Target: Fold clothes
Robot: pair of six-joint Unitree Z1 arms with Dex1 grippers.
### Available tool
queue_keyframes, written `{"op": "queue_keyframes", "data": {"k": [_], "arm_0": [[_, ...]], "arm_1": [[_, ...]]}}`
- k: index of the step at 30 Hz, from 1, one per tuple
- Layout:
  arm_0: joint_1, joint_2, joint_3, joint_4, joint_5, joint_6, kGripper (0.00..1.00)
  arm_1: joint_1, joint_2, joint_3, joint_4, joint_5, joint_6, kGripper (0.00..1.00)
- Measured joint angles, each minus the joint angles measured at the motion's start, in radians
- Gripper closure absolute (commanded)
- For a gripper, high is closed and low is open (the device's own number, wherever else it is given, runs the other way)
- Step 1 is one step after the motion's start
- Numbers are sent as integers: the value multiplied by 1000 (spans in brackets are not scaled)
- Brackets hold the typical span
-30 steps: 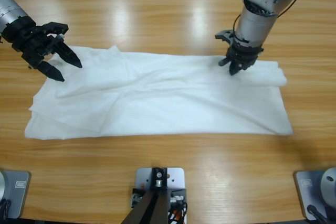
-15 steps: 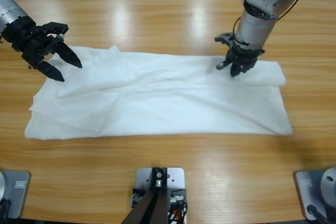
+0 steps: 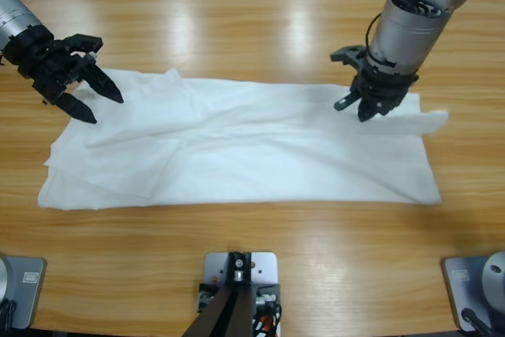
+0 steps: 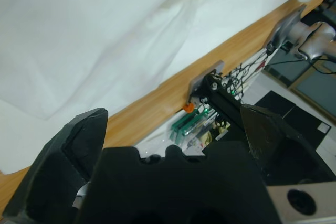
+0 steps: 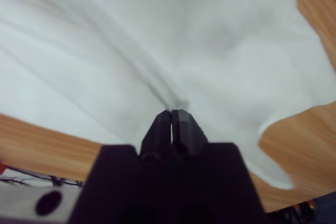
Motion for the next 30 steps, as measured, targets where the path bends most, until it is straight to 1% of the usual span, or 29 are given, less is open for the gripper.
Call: {"op": "queue_keyframes", "data": {"k": [7,13,14,15,16,17,18,25,30], "arm_0": [[0,0,2,-1,0,0,13],[0,0,3,-1,0,0,13],[0,0,3,-1,0,0,13],[0,0,3,-1,0,0,13],[0,0,5,-1,0,0,13],[0,0,7,-1,0,0,13],[0,0,10,-2,0,0,13],[0,0,15,-4,0,0,13],[0,0,15,-13,0,0,13]], "arm_1": [[74,0,4,0,35,47,1000],[87,0,49,-9,49,90,1000],[87,1,55,-9,49,96,878],[87,3,59,-9,50,103,452],[87,7,61,-9,50,110,175],[87,14,63,-8,53,117,13],[87,21,66,-8,56,125,0],[78,34,100,-7,65,188,0],[43,-74,139,-2,83,237,0]]}}
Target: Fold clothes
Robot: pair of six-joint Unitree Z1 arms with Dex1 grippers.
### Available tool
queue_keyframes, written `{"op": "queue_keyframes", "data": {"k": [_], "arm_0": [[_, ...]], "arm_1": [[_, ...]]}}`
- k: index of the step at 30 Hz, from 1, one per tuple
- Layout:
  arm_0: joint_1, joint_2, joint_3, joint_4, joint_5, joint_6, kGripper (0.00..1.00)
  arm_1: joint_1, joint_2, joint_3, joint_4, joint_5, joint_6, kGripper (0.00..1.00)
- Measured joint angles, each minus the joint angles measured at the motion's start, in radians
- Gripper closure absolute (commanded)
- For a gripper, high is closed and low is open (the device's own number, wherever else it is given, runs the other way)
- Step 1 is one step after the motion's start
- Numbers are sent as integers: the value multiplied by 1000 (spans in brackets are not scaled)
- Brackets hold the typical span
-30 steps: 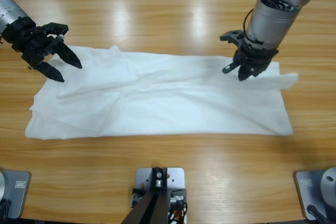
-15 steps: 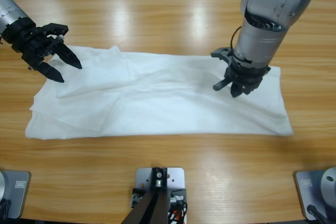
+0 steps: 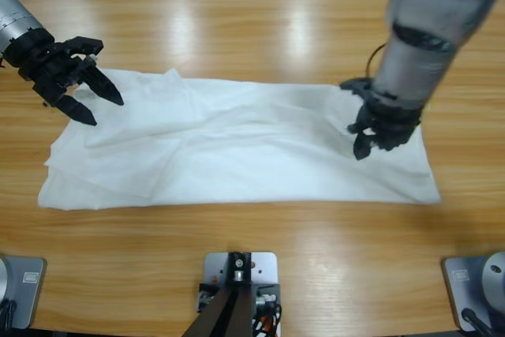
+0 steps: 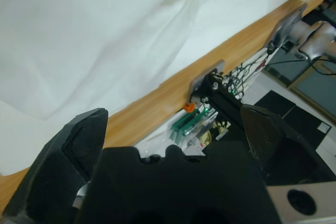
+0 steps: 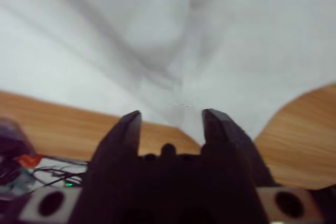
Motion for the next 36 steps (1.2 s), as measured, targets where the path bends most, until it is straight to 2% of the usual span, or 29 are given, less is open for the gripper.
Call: {"op": "queue_keyframes", "data": {"k": [6,10,15,22,27,36], "arm_0": [[-10,-1,-5,-40,-2,-10,13],[-82,-2,-48,-87,-13,-55,13],[-128,-2,-75,-125,-14,-78,13],[-133,-2,-75,-167,-14,-81,13],[-133,-2,-75,-186,-14,-81,13],[-134,-1,-73,-189,-14,-81,13]], "arm_1": [[-1,-150,-3,10,47,35,0],[-1,-156,-98,2,104,37,0],[-1,-56,-333,0,203,-12,0],[17,140,-640,130,218,-171,0],[40,236,-711,161,220,-220,0],[71,373,-780,167,281,-228,2]]}}
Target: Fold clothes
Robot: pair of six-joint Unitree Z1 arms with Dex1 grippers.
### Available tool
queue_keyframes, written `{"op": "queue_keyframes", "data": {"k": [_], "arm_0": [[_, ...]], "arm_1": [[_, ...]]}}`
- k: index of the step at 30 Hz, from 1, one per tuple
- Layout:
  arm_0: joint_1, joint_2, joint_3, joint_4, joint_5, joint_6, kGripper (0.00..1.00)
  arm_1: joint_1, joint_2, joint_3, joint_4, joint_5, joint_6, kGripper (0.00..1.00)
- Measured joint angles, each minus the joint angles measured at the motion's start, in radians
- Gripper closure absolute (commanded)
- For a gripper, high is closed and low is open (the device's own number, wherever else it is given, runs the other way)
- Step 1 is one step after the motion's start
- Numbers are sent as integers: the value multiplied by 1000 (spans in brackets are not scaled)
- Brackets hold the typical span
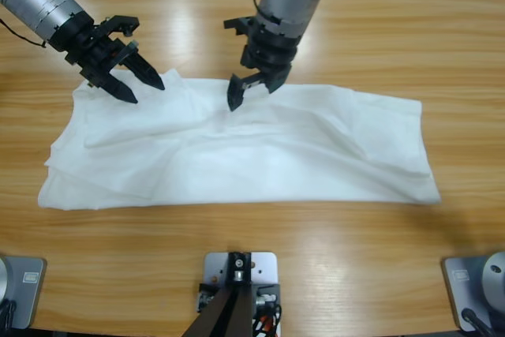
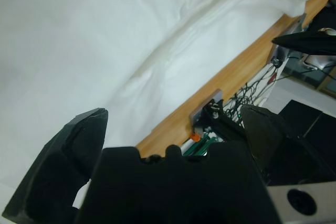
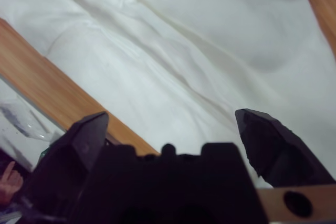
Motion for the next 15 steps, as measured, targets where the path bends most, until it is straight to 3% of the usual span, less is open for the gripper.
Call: {"op": "queue_keyframes", "data": {"k": [15], "arm_0": [[0,6,4,0,1,9,13]], "arm_1": [[7,142,-171,73,1,-56,9]]}}
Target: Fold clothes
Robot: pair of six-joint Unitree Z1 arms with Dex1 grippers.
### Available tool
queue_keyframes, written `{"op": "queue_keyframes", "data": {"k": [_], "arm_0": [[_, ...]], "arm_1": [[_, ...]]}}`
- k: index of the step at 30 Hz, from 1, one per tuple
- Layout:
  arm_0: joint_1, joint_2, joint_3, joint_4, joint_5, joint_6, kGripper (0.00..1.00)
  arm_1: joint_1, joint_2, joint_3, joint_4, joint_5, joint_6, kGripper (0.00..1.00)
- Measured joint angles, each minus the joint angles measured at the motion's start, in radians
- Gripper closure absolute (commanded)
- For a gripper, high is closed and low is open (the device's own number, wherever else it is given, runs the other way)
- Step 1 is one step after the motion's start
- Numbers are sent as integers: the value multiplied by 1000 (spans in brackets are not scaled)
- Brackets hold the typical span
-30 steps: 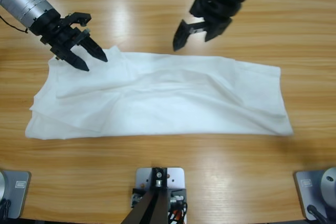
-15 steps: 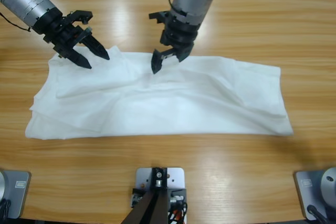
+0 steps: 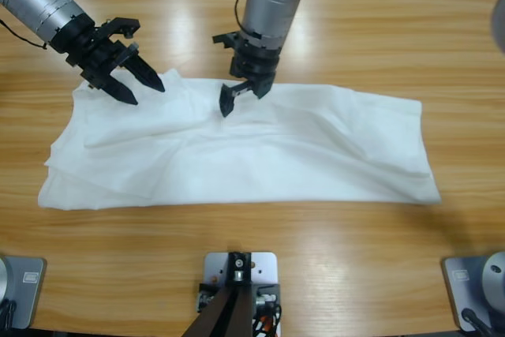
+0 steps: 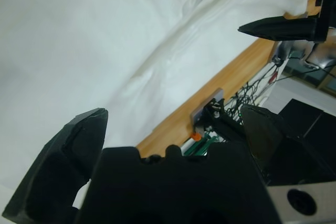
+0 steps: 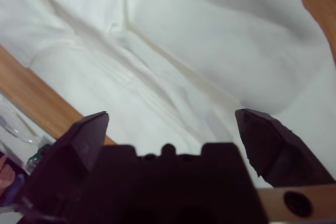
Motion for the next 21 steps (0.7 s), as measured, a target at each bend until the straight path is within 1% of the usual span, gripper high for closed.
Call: {"op": "queue_keyframes", "data": {"k": [9,17,21], "arm_0": [[2,11,0,0,0,10,13],[5,11,5,0,0,16,13],[5,11,7,0,0,17,13]], "arm_1": [[19,55,-74,57,32,-9,9],[123,55,-95,79,45,6,9],[158,55,-95,79,61,30,9]]}}
